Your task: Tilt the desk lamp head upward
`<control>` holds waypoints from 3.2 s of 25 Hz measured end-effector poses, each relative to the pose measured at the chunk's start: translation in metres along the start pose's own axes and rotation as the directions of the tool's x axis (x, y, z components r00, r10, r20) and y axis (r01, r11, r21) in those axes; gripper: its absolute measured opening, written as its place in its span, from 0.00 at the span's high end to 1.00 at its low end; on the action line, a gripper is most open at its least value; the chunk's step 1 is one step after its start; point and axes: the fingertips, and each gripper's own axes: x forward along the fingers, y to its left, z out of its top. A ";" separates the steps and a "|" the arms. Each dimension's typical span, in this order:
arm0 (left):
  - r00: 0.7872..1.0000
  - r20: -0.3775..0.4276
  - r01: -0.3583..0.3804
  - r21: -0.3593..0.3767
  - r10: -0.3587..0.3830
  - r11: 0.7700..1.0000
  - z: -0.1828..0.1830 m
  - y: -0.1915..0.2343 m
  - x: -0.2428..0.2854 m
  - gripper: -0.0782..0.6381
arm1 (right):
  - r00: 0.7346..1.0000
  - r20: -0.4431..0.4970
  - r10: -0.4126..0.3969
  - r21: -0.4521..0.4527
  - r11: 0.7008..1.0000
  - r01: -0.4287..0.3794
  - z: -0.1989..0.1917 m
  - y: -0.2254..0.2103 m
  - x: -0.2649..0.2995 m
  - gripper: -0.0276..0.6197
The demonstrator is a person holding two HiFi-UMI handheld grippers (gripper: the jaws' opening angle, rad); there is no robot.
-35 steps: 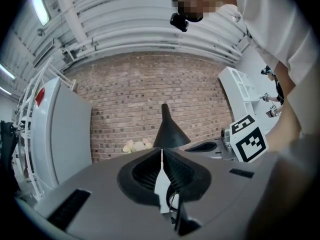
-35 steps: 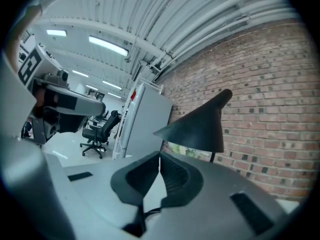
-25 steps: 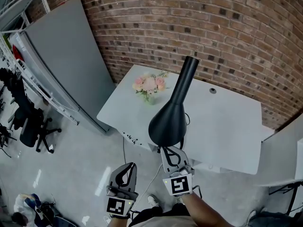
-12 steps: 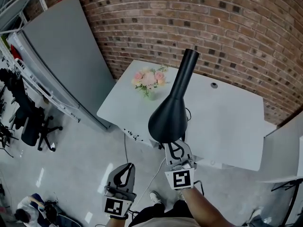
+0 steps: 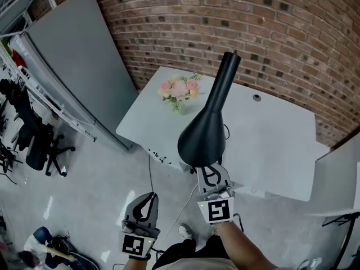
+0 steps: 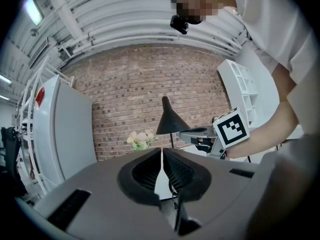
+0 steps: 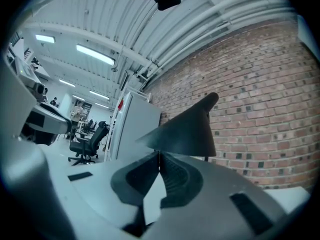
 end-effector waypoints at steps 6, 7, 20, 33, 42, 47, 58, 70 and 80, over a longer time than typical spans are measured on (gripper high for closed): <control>1.000 -0.001 -0.004 -0.011 0.004 1.000 -0.002 0.001 -0.002 0.86 | 1.000 0.028 0.013 0.033 0.999 -0.014 0.021 0.006 -0.006 0.93; 1.000 0.001 -0.003 -0.013 0.003 1.000 -0.002 0.000 -0.003 0.86 | 0.999 0.034 0.011 0.041 0.999 -0.012 0.025 0.006 -0.007 0.93; 0.999 0.040 0.017 -0.029 -0.016 0.999 0.002 -0.004 0.004 0.86 | 0.998 0.062 -0.011 0.062 0.998 0.007 0.054 0.003 -0.021 0.93; 0.996 0.080 0.049 -0.048 -0.045 0.998 0.006 -0.003 0.011 0.86 | 0.993 0.112 -0.022 0.029 0.999 0.019 0.094 0.007 -0.028 0.93; 0.993 0.100 0.074 -0.064 -0.067 0.995 0.006 -0.003 0.017 0.86 | 0.993 0.108 -0.047 -0.042 0.998 0.052 0.116 0.000 -0.029 0.93; 0.991 0.114 0.082 -0.073 -0.074 0.994 0.008 -0.001 0.022 0.86 | 0.997 0.063 -0.051 -0.065 0.996 0.055 0.127 -0.004 -0.025 0.93; 0.981 0.174 0.095 -0.054 -0.084 0.994 0.020 -0.004 0.030 0.86 | 0.998 0.051 -0.036 -0.111 0.993 0.042 0.159 -0.010 -0.020 0.93; 0.977 0.199 0.086 -0.061 -0.073 0.994 0.030 -0.012 0.030 0.86 | 0.999 0.044 -0.019 -0.146 0.989 0.025 0.183 -0.018 -0.016 0.93; 0.972 0.224 0.091 -0.082 -0.070 0.992 0.034 -0.018 0.028 0.86 | 0.999 0.020 -0.025 -0.149 0.988 0.027 0.186 -0.023 -0.018 0.93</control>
